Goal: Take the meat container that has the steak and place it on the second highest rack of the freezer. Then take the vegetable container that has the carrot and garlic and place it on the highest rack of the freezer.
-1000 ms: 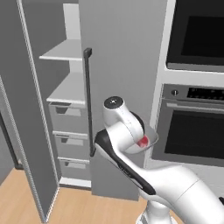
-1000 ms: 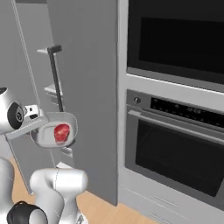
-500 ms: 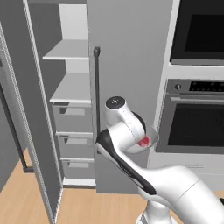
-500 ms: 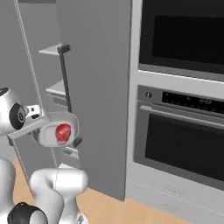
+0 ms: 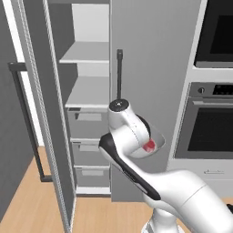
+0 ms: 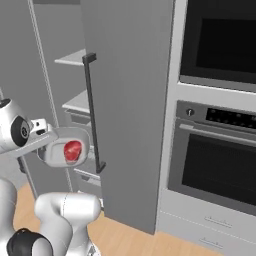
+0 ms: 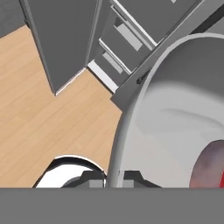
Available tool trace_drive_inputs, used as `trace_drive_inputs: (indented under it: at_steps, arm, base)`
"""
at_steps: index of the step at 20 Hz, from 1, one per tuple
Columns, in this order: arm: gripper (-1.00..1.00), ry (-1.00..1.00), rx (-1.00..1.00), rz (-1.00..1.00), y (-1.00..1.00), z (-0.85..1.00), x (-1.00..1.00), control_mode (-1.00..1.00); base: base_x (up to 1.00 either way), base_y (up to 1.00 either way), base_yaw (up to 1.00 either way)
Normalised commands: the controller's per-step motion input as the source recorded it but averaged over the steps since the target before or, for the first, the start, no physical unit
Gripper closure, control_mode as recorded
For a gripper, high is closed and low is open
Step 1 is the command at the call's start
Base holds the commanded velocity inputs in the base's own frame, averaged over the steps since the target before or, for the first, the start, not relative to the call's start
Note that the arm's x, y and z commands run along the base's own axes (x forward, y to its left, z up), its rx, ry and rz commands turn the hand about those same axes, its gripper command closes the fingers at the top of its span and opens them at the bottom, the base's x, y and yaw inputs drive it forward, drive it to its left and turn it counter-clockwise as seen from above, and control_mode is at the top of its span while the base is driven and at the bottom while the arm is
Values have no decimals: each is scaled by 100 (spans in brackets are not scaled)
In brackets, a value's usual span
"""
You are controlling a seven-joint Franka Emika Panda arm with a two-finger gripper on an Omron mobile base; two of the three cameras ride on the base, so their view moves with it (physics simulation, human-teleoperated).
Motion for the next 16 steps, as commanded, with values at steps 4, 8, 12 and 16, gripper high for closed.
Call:
trace_drive_inputs:
  at_steps: [4, 8, 12, 16]
  arm:
    - [100, 0, 0, 0, 0, 0, 0, 100]
    - [100, 0, 0, 0, 0, 0, 0, 100]
    - [100, 0, 0, 0, 0, 0, 0, 100]
    - [100, 0, 0, 0, 0, 0, 0, 100]
  base:
    - [33, 23, -5]
    - [40, 40, -1]
    - [56, 6, 0]
    - [44, 13, 0]
